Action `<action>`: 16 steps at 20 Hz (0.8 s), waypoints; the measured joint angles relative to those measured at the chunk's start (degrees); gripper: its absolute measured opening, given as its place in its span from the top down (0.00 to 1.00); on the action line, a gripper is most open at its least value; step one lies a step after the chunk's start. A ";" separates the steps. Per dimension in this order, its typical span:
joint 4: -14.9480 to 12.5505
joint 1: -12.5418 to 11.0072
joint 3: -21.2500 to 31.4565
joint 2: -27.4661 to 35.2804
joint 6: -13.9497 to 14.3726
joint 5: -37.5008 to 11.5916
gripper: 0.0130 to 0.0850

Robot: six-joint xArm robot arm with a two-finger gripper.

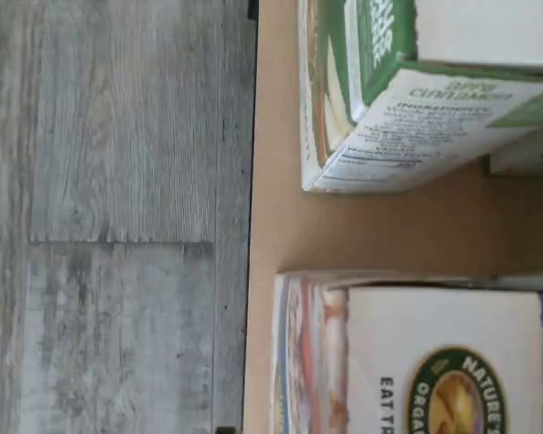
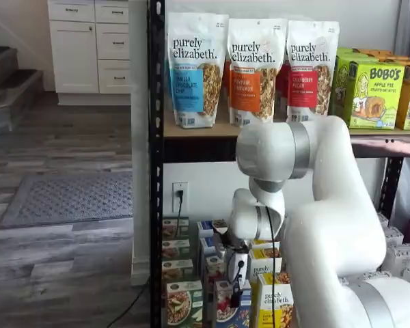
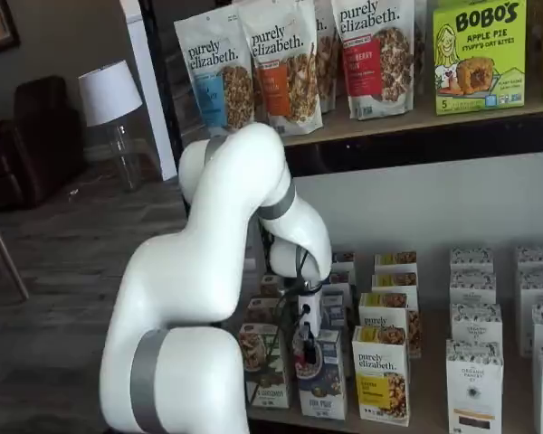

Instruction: Pick up the blue and white box that is on the bottom shelf, the second box from the left

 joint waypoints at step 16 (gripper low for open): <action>1.17 -0.38 -1.96 1.53 -1.33 1.67 0.28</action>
